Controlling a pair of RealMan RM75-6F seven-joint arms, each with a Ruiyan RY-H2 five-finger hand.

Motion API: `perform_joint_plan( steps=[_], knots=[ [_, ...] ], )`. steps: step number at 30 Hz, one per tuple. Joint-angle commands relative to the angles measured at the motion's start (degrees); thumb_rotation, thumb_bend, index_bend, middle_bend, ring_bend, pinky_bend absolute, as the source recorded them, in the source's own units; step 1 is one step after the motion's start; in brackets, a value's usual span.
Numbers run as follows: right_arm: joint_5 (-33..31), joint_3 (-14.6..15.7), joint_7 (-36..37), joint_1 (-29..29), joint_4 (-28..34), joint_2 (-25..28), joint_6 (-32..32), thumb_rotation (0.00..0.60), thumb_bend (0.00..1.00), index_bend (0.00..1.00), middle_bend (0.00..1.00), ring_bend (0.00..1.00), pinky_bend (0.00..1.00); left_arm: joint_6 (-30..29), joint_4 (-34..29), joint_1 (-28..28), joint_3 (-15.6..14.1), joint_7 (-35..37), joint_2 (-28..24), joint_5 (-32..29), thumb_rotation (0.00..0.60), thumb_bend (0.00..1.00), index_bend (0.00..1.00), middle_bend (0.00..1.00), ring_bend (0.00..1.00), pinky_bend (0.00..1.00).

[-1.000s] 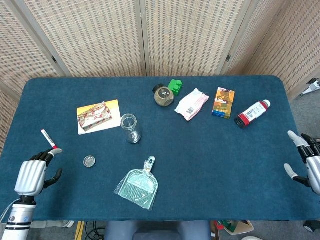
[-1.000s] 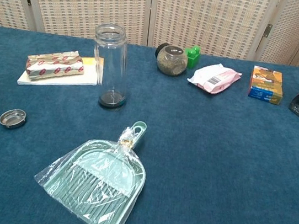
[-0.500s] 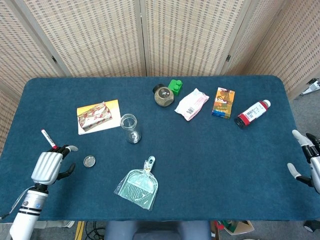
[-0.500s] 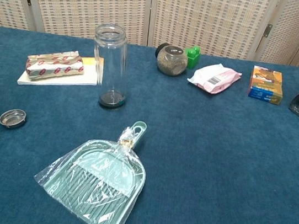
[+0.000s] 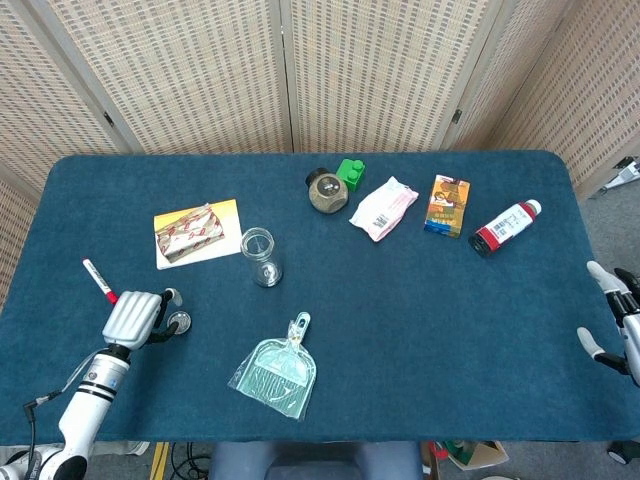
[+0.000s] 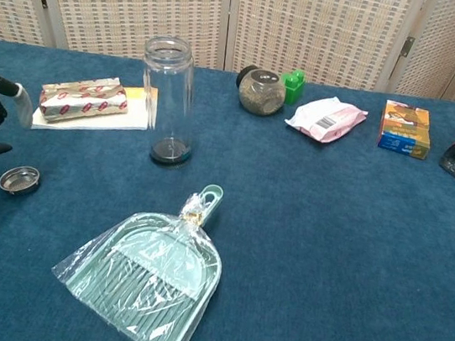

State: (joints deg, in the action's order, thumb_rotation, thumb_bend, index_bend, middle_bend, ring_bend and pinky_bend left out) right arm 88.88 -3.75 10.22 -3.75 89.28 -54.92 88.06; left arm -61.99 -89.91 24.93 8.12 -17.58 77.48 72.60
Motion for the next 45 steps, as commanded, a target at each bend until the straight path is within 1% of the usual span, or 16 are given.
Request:
perform_joint_plan(
  steps=[1,7,12,15,28,38,45],
  knots=[
    [-0.08,0.02,0.16,0.01,-0.21,-0.08,-0.13,0.600,0.30,0.02,0.19,0.08,0.23,2.31,0.93,1.26,-0.13,-3.03,0.81,-3.70,0.600,0.32,0.44,0.77,0.77,0.93],
    [-0.16,0.04,0.49,-0.13,-0.70,-0.35,-0.55,0.600,0.30,0.02,0.19,0.08,0.23,3.55,1.75,2.10,-0.50,-6.53,1.42,-8.46,0.600,0.31,0.44,0.79,0.79,0.93],
    [-0.15,0.08,0.61,-0.15,-0.96,-0.51,-0.68,0.600,0.30,0.02,0.19,0.08,0.23,3.69,2.28,2.60,-0.63,-7.83,2.06,-10.98,0.600,0.30,0.46,0.79,0.80,0.93],
    [-0.22,0.13,0.65,-0.14,-1.03,-0.52,-0.81,0.600,0.30,0.02,0.19,0.08,0.23,3.36,3.01,2.70,-0.74,-7.50,2.78,-11.43,0.600,0.30,0.48,0.80,0.80,0.93],
    [-0.29,0.16,0.91,0.14,-1.20,-0.46,-0.58,0.600,0.30,0.02,0.19,0.08,0.23,4.02,4.88,4.19,-1.03,-6.80,4.97,-12.77,0.600,0.30,0.48,0.81,0.81,0.93],
    [-0.34,0.16,1.12,0.37,-1.35,-0.37,-0.39,0.600,0.30,0.02,0.19,0.08,0.23,4.88,6.10,4.94,-1.18,-6.49,5.86,-14.65,0.600,0.30,0.49,0.82,0.82,0.93],
    [-0.54,0.23,1.31,0.58,-1.53,-0.35,-0.39,0.600,0.30,0.02,0.19,0.08,0.23,5.35,7.42,5.51,-1.22,-6.40,6.56,-15.63,0.600,0.30,0.51,0.84,0.83,0.93]
  ],
)
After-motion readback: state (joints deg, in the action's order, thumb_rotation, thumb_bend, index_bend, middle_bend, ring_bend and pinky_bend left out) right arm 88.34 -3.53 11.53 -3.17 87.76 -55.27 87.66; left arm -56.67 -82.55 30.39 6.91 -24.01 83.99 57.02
